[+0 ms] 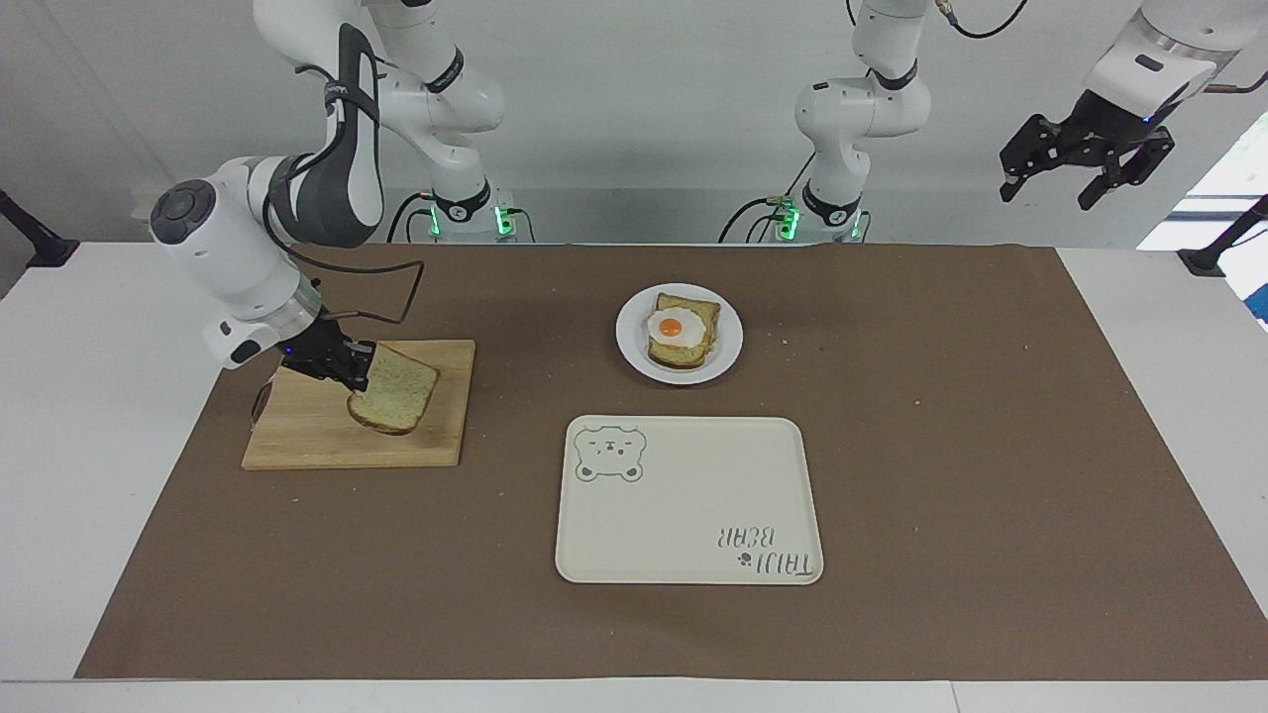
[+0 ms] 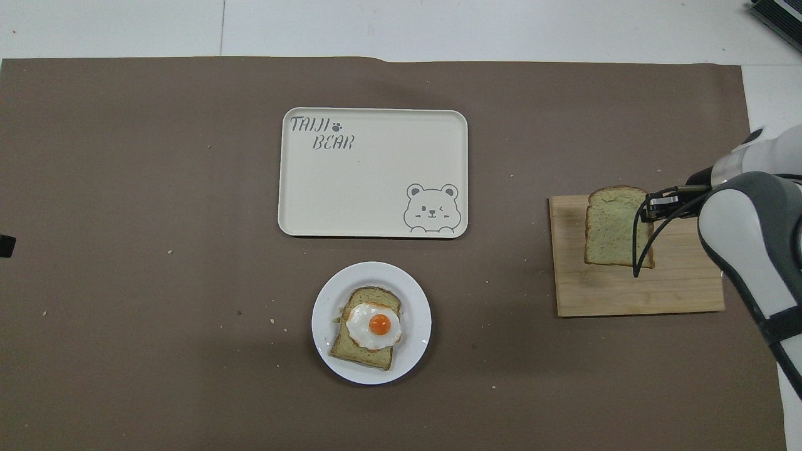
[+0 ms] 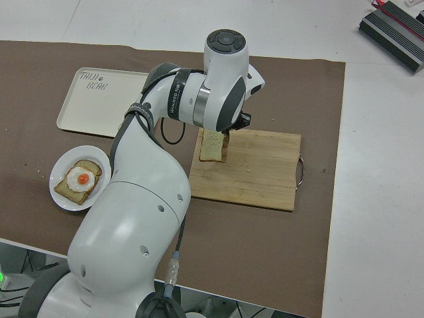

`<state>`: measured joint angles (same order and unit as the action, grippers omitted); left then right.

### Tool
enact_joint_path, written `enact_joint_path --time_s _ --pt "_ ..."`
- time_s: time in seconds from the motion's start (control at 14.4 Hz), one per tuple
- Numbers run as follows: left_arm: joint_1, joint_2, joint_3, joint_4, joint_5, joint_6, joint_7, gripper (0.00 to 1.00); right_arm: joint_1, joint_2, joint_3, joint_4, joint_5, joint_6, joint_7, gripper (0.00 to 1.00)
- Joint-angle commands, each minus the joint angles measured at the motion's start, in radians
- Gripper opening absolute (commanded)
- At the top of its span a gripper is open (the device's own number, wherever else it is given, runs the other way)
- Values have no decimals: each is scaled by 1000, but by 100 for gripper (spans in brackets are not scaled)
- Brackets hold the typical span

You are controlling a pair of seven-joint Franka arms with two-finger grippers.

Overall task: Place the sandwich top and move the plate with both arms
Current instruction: 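Grasp the bread slice with the right gripper and lift it, then carry the bread slice with the right gripper over the egg toast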

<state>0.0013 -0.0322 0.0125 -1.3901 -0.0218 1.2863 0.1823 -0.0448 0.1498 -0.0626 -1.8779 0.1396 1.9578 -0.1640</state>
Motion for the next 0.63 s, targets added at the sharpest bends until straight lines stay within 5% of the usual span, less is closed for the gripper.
enact_joint_path --time_s 0.0,0.56 --pt "-17 -14 9 -4 -3 -13 -17 100 -6 -13 35 0 17 -33 -38 0" --pt "-18 -12 9 -4 -3 -13 -18 100 -3 -24 190 -12 181 -26 -16 0"
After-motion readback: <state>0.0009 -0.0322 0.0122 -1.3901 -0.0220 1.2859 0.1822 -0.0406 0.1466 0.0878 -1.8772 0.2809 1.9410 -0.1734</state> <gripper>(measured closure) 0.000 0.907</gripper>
